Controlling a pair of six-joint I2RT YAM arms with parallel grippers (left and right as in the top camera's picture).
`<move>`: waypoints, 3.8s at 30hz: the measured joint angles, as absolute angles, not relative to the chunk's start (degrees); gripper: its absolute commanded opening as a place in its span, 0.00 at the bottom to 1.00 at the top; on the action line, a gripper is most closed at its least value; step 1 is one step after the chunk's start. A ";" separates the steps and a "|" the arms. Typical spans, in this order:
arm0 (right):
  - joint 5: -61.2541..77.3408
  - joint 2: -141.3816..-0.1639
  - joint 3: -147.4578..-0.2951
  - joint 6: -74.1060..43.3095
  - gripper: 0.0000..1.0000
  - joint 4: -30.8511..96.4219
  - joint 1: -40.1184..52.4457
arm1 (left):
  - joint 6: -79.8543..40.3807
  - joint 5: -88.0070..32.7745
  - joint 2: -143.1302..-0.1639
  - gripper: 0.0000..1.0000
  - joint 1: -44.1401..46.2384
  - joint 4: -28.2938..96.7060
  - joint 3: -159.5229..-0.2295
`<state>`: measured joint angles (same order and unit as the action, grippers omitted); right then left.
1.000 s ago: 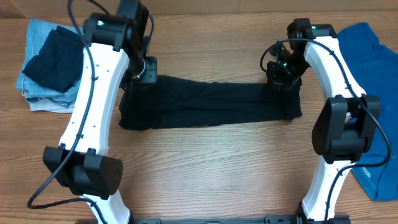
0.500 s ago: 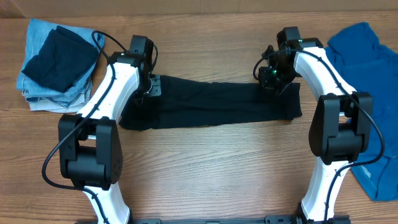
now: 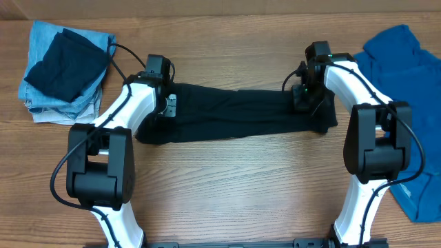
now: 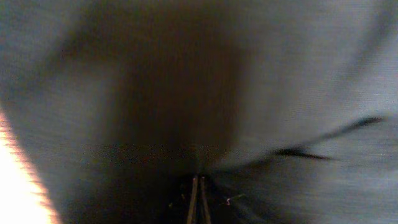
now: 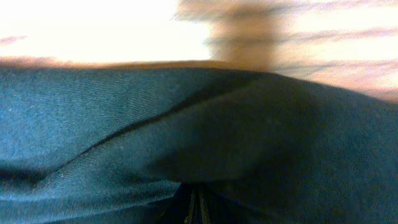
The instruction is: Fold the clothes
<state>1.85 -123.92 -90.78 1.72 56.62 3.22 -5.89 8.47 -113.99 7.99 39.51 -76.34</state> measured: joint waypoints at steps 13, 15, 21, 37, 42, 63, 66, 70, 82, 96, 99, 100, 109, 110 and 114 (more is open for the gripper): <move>0.21 -123.85 -90.72 -0.05 0.42 52.23 -0.89 | -2.98 8.86 -114.02 0.04 4.03 52.64 -92.18; 0.12 -123.85 -90.72 0.01 0.47 51.53 0.43 | -4.10 5.89 -113.89 0.04 4.34 56.23 -98.80; 2.39 -123.87 -94.02 -0.19 0.51 56.77 4.32 | -6.07 -7.55 -113.80 0.04 9.96 57.80 -94.17; 7.60 -119.15 -95.46 -1.69 0.57 64.77 5.23 | -0.16 -0.01 -113.60 0.04 6.59 36.27 -75.07; 4.58 -119.13 -95.46 -1.69 0.57 65.45 5.23 | 2.68 0.47 -113.60 0.04 1.61 35.75 -75.09; 4.29 -119.13 -95.48 -1.74 0.59 62.26 5.23 | -5.87 -0.16 -114.41 0.04 19.03 36.18 -75.42; 4.29 -119.13 -95.48 -1.63 0.59 64.12 5.26 | -5.17 1.76 -115.33 0.04 19.33 35.92 -75.35; 3.73 -119.13 -95.48 -1.65 0.61 65.32 5.23 | -0.86 7.46 -116.29 0.04 19.22 35.29 -76.31; -5.17 -119.11 -95.48 -8.64 0.60 64.45 1.72 | 4.91 14.35 -117.05 0.09 13.02 34.04 -76.49; 2.98 -119.11 -92.99 -26.57 0.45 71.46 -1.98 | 4.91 15.25 -117.08 0.16 13.02 34.22 -76.60; 6.35 -119.11 -92.05 -28.93 0.44 69.63 -4.10 | 4.91 15.25 -117.08 0.16 13.02 34.24 -76.62; 8.12 -119.11 -91.29 -29.39 0.44 68.64 -4.12 | 4.91 15.25 -117.08 0.16 13.02 34.26 -76.64; 15.09 -119.11 -86.70 -30.11 0.04 66.63 -3.99 | 4.91 15.27 -117.14 0.17 13.02 34.46 -76.77; 15.22 -119.11 -86.43 -30.28 0.04 66.43 -3.99 | 4.91 15.27 -117.14 0.17 13.02 34.46 -76.77; 15.68 -119.11 -86.80 -27.99 0.04 64.23 -3.99 | 4.91 15.29 -117.16 0.17 13.02 34.48 -76.82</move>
